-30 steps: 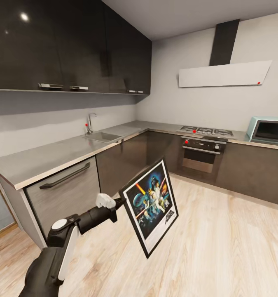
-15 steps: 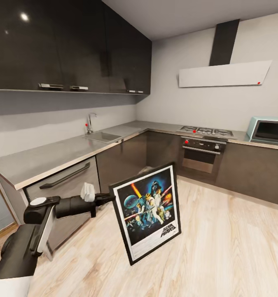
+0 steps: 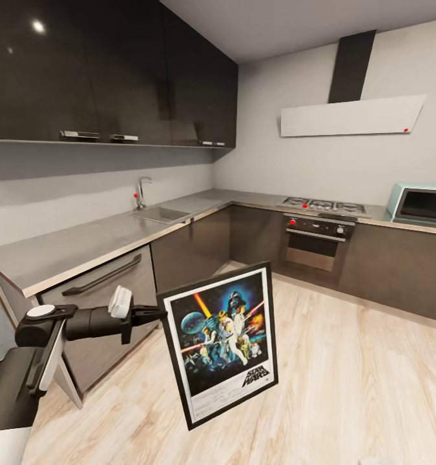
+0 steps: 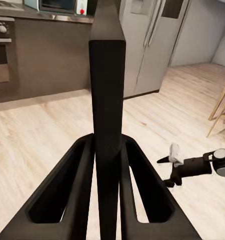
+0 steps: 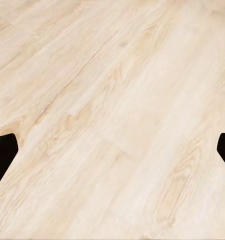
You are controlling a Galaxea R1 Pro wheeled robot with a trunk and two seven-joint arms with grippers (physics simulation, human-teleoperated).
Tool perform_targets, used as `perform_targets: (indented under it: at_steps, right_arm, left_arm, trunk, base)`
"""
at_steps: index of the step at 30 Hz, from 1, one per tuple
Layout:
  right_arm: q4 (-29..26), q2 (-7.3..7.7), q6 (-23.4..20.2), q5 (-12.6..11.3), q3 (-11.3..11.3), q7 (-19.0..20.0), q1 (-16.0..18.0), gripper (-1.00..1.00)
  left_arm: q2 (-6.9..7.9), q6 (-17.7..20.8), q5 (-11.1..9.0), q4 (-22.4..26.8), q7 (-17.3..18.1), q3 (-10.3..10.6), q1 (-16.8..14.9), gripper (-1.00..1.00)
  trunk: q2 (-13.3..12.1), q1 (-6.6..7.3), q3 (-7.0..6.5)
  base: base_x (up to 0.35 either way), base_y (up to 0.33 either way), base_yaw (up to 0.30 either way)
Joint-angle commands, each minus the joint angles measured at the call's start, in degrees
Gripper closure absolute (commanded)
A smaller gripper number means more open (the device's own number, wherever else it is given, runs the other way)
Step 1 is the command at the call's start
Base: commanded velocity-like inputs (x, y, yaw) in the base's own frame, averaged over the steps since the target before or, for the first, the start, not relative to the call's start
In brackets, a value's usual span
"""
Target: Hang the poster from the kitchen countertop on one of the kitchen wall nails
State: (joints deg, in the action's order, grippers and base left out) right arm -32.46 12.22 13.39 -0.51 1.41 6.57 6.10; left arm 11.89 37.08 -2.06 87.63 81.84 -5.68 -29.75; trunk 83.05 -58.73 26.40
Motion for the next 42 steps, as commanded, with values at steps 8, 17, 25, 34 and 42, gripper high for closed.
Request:
perform_targets:
  at_steps: [8, 17, 25, 34, 42]
  right_arm:
    - [-7.76, 4.90, -0.77, -0.16, 3.66, 16.15, 0.21, -1.00]
    - [-27.10, 8.27, -21.00, 0.06, 7.60, 29.12, 0.24, -1.00]
    - [-34.61, 11.79, -31.08, 0.32, 9.66, 45.32, 8.13, -1.00]
    - [-34.80, 12.67, -39.52, -0.34, 10.29, 59.17, 17.87, -1.00]
    - [-34.80, 12.68, -39.80, -0.51, 10.72, 59.17, 19.08, -1.00]
  left_arm:
    - [0.06, 0.44, -0.17, -0.18, 0.33, -0.06, -0.04, 1.00]
    - [0.06, 0.43, -0.14, -0.43, 0.35, -0.36, -0.04, 1.00]
    - [0.45, 0.36, -0.14, -0.52, 0.43, -0.58, -0.04, 1.00]
    - [-0.10, 0.54, -0.21, 0.07, 0.91, 0.03, 0.04, 1.00]
    - [-0.20, 0.54, -0.20, 0.18, 0.88, 0.04, 0.04, 1.00]
  trunk:
    - [0.03, 0.00, 0.06]
    - [0.03, 0.00, 0.06]
    - [0.03, 0.00, 0.06]
    - [0.03, 0.00, 0.06]
    - [0.03, 0.00, 0.06]
  base:
    - [0.000, 0.000, 0.000]
    - [0.000, 0.000, 0.000]
    - [0.000, 0.000, 0.000]
    - [0.000, 0.000, 0.000]
    - [0.000, 0.000, 0.000]
